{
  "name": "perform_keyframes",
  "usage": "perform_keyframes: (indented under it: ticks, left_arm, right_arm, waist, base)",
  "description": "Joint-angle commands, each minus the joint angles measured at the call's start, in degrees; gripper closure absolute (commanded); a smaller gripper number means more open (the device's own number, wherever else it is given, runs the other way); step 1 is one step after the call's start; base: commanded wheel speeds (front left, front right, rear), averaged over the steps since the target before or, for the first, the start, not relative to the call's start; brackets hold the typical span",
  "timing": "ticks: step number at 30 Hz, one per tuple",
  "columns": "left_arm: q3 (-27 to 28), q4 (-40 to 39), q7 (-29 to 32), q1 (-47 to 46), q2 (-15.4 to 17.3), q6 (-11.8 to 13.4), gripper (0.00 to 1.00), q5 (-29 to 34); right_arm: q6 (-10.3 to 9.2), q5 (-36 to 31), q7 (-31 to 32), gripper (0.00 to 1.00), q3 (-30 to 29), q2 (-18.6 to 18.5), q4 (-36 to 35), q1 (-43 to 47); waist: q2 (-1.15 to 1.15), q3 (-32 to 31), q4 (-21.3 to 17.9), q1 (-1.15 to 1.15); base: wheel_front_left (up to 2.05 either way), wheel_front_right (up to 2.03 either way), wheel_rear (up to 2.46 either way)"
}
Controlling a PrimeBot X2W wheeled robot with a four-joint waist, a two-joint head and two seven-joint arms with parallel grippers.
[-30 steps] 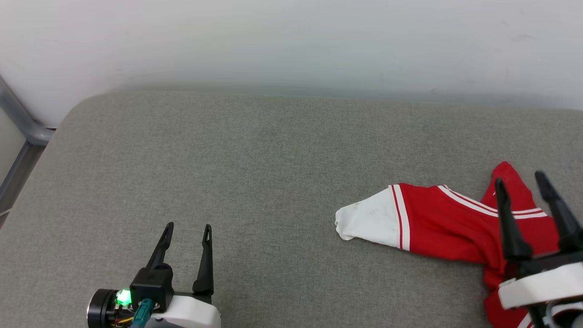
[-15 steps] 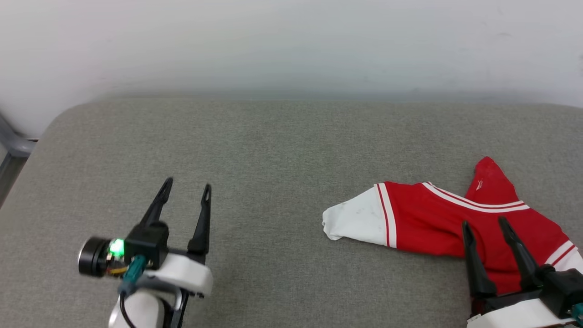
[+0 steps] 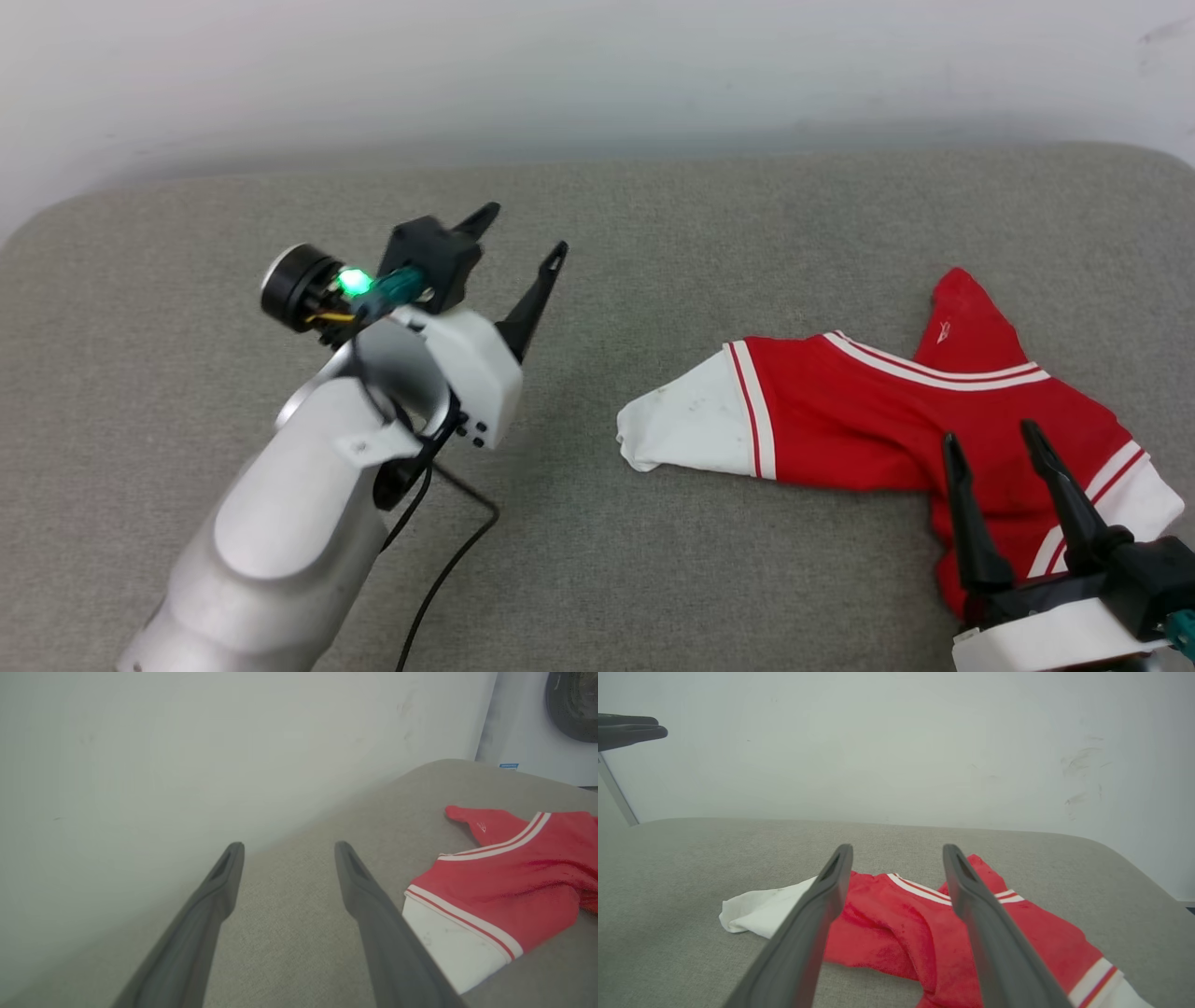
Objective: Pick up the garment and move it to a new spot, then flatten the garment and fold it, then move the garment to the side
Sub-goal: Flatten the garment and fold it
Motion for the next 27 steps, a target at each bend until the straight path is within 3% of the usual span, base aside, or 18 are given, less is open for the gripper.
perform_keyframes:
  ticks: [1,13,21,27]
  left_arm:
    - [-2.9,1.0,3.0,-2.4,0.9,0.0,0.0,-2.5]
    - [-28.8,6.4,28.5,-18.5,4.2,0.0,0.0,-22.0]
    - [-41.7,11.0,32.0,-22.4,4.9,0.0,0.0,-27.7]
    - [-46.8,13.8,31.7,-21.1,4.6,0.0,0.0,-29.3]
  right_arm:
    - [-0.04,-0.5,-0.2,0.0,0.1,0.2,-0.3,-0.8]
    - [-0.04,-1.6,-0.9,0.0,0.4,1.0,0.0,-4.3]
    - [-0.04,-1.9,-1.1,0.0,0.7,1.7,0.4,-6.4]
    - [-0.04,-2.1,-1.1,0.0,0.5,2.1,0.9,-7.5]
  waist:
    - [0.0,1.1,-0.9,-0.01]
    - [0.0,6.7,-3.9,-0.01]
    - [0.0,10.1,-5.5,-0.01]
    - [0.0,11.3,-6.0,-0.01]
  base:
    - [0.0,0.0,0.0]
    - [0.0,0.0,0.0]
    - [0.0,0.0,0.0]
    - [0.0,0.0,0.0]
